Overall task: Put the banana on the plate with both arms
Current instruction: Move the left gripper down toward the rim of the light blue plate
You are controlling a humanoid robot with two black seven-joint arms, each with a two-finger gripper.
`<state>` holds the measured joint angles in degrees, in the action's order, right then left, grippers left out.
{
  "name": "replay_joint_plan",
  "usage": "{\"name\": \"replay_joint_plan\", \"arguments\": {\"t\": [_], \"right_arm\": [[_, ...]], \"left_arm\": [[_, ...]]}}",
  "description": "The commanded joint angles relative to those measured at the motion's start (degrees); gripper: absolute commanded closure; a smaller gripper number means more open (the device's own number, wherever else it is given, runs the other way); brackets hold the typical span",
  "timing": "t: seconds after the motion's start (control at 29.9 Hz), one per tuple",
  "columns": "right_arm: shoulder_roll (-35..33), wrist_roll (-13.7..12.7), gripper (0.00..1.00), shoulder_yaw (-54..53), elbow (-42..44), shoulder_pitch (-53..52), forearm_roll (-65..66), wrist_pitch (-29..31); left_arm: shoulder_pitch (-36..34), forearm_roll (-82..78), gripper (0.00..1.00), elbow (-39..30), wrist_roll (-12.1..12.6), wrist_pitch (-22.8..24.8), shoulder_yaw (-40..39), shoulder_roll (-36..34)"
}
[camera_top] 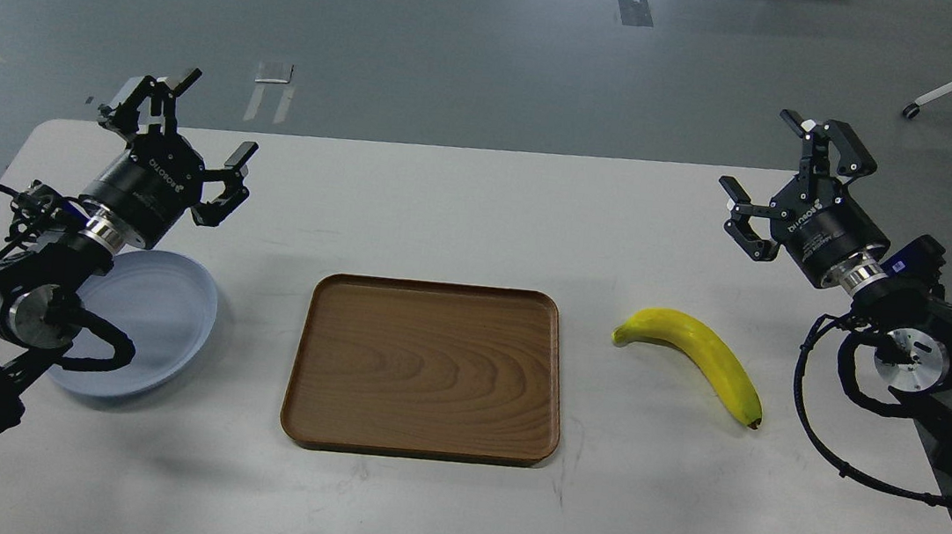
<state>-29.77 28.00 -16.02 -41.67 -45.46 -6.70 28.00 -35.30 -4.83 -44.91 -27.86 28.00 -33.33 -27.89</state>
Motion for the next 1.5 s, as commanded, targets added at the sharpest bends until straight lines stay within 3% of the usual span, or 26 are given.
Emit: {"name": "replay_joint_plan", "arguments": {"t": [0.0, 0.23, 0.57, 0.9, 1.24, 1.4, 1.47], "right_arm": [[0.1, 0.0, 0.00, 0.7, 0.0, 0.3, 0.0, 0.0], [0.0, 0.0, 0.00, 1.3, 0.9, 0.4, 0.5, 0.0], [2.1, 0.0, 0.00, 0.2, 2.6, 1.4, 0.7, 0.0], [3.5, 0.0, 0.00, 1.4, 3.3, 2.7, 0.8, 0.0], [2.8, 0.0, 0.00, 2.7, 2.8, 3.4, 0.9, 0.0], [2.8, 0.0, 0.00, 2.7, 2.8, 3.4, 0.9, 0.0], [2.8, 0.0, 0.00, 2.7, 2.8, 3.5, 0.9, 0.0]], "left_arm": [[0.6, -0.1, 0.00, 0.0, 0.0, 0.0, 0.1, 0.0], [0.5, -0.4, 0.00, 0.4, 0.4, 0.0, 0.5, -0.5], [-0.5, 0.1, 0.00, 7.7, -0.1, 0.0, -1.4, -0.8], [-0.8, -4.3, 0.00, 6.3, -0.1, 0.0, -0.2, -4.3], [-2.1, -42.6, 0.00, -11.9, -0.1, 0.0, -0.8, -20.3], [-1.9, -58.2, 0.00, -16.3, -0.1, 0.0, -0.2, -24.8], [-1.4, -66.2, 0.00, -16.6, -0.1, -2.3, -0.2, -26.2]]}}
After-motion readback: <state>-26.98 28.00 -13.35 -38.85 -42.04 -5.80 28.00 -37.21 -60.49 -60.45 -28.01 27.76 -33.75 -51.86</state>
